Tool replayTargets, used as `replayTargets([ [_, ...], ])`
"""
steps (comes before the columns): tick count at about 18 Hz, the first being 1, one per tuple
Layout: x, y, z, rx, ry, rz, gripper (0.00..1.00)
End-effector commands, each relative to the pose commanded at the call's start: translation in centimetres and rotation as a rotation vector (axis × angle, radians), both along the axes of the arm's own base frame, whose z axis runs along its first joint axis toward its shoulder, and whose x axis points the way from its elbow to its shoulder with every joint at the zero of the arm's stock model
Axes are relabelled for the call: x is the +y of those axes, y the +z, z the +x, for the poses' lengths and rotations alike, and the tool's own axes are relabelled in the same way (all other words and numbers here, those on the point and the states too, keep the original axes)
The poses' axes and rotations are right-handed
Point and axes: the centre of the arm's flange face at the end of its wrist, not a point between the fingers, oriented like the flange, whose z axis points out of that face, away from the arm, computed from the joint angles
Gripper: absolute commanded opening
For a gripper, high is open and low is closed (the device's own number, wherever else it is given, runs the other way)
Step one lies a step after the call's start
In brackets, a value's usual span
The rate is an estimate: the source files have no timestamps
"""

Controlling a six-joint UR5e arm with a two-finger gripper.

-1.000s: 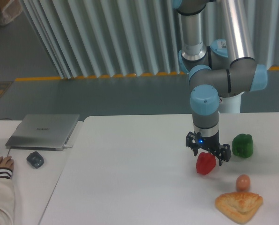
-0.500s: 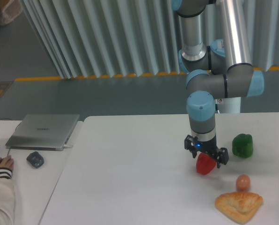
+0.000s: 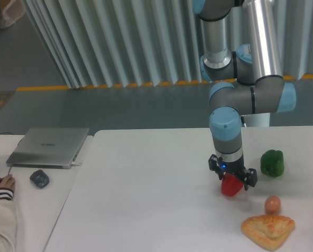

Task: Place the red peppers in a basket
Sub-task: 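Lift the red bell pepper and carry it past the green pepper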

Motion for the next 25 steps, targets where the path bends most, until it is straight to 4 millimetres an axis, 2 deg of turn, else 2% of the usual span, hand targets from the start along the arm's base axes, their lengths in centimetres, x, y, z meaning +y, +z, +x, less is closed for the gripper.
replayTargets([
  [2,0.0,0.2,0.0,0.000,-0.002,0.000,0.54],
  [3,0.0,0.3,0.0,-0.001,-0.002,-0.001,0.45],
  [7,0.2,1.6,-0.2,0.008,-0.001,0.019,0.41],
  [12,0.9,5.9,-1.5,0.026,-0.016,0.051,0.41],
  [15,-0.1,8.3,-3.6,0.042,-0.138,0.081,0.41],
  [19,-1.8,8.7,-6.7,0.046,-0.220,0.085,0.41],
  [22,-3.0,9.7,-9.7,0.061,-0.272,0.098,0.41],
  [25,-4.8,11.9,-13.4,0.094,-0.331,0.114,0.41],
])
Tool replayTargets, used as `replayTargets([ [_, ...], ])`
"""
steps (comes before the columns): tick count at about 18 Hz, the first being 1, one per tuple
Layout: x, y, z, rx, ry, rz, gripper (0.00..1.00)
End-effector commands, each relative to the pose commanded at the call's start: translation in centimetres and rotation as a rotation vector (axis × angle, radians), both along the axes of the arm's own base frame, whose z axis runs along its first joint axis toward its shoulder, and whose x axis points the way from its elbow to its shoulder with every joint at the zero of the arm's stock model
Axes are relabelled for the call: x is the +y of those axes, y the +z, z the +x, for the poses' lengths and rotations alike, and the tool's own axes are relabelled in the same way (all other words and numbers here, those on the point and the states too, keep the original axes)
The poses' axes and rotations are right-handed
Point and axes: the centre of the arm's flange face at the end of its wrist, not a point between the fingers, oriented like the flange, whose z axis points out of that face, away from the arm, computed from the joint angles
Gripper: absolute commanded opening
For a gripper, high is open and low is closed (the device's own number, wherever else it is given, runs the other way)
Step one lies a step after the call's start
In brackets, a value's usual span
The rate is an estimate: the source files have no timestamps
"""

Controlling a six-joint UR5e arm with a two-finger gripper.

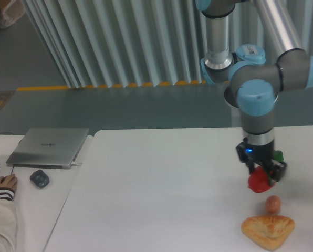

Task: Place the red peppers in a basket

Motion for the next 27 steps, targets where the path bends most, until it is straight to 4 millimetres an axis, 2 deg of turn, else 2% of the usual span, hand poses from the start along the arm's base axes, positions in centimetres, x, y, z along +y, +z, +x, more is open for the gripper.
replayTargets([
  [1,-1.2,0.2,-1.6,0.003,-0.020,-0.003,0.41],
  [3,-2.7,-0.3,-3.6,0.005,-0.040,-0.017,0.41],
  [7,-5.5,0.4,-7.4,0.072,-0.046,0.013,0.41],
  [10,-8.9,1.9,-10.8,0.116,-0.087,0.012,0.41],
  [12,-10.1,2.1,-12.3,0.146,-0.092,0.020,0.41],
  [17,-11.2,1.8,-15.4,0.218,-0.058,0.044,0.41],
  [20,-13.2,2.1,-17.6,0.233,-0.022,0.046,0.41],
  [27,-17.7,0.7,-21.6,0.273,-0.078,0.009,0.42],
])
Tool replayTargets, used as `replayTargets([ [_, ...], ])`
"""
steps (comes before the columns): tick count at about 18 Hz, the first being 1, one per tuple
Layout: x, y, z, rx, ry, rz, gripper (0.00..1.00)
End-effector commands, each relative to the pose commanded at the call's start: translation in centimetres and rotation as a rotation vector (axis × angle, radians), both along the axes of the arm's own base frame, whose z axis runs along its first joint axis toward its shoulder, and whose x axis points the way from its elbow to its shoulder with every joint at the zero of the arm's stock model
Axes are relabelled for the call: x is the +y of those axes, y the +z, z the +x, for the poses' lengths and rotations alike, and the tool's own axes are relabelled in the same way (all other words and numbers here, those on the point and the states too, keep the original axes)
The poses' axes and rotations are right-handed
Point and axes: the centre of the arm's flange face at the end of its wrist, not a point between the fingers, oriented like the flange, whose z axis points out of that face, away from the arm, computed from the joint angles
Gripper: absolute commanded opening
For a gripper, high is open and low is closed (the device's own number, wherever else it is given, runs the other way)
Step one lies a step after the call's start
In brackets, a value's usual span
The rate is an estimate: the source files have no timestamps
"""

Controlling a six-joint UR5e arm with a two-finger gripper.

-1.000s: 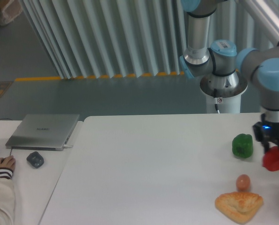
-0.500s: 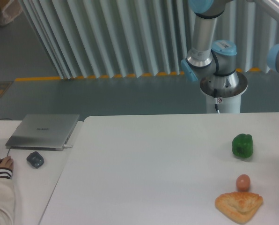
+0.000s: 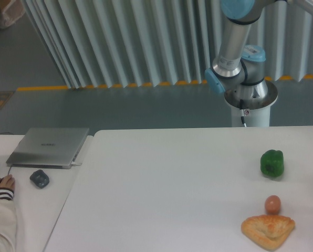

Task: Place the red peppers in a basket

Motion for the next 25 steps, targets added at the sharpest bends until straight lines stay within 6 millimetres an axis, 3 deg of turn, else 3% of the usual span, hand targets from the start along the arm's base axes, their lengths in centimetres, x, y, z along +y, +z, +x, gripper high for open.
replayTargets([
  [7,-1.0,-0.7,-2.2,0.081,0.039,-0.106,0.43],
  [11,-1.1,-0.9,-2.2,0.085,0.047,-0.106,0.56],
  [12,-1.1,-1.0,-2.1,0.083,0.042,-0.109,0.84],
  [13,-1.2,-1.2,-1.9,0.078,0.048,-0.106,1.00],
  [19,-1.3,-1.1,-1.6,0.075,0.051,-0.106,1.00],
  [25,0.1,0.1,0.1,0.084,0.025,-0.105,1.00],
])
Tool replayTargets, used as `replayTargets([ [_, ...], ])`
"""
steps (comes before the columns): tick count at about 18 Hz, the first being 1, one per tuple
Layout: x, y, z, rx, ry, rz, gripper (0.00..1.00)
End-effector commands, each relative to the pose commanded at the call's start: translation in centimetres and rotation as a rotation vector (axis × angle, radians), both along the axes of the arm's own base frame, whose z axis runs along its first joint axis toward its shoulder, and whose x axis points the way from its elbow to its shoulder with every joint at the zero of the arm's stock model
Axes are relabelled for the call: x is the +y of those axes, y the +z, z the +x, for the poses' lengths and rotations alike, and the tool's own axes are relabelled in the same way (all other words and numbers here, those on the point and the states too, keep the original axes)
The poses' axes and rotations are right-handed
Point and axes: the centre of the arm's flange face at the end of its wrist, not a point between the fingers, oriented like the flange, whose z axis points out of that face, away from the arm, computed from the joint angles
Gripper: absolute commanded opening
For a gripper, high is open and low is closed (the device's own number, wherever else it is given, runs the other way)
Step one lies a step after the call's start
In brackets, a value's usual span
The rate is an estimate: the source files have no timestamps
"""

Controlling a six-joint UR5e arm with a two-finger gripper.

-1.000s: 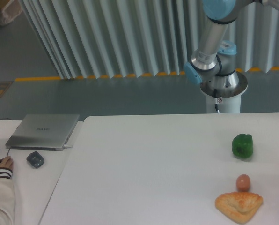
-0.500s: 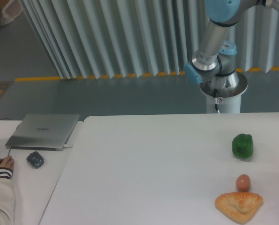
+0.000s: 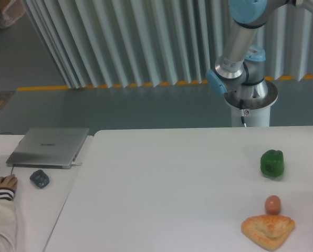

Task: Place the red peppers in a basket

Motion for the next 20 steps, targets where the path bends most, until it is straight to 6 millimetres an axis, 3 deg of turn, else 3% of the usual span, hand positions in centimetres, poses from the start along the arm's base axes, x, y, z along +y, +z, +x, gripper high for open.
replayTargets([
  [5,1.3,0.2,1.4,-0.016,-0.026,-0.001,1.00],
  [8,3.0,0.4,3.3,-0.042,-0.046,-0.006,1.00],
  [12,6.6,0.0,7.8,-0.093,-0.069,-0.008,1.00],
  [20,10.3,-0.3,14.4,-0.218,-0.160,-0.057,1.00],
])
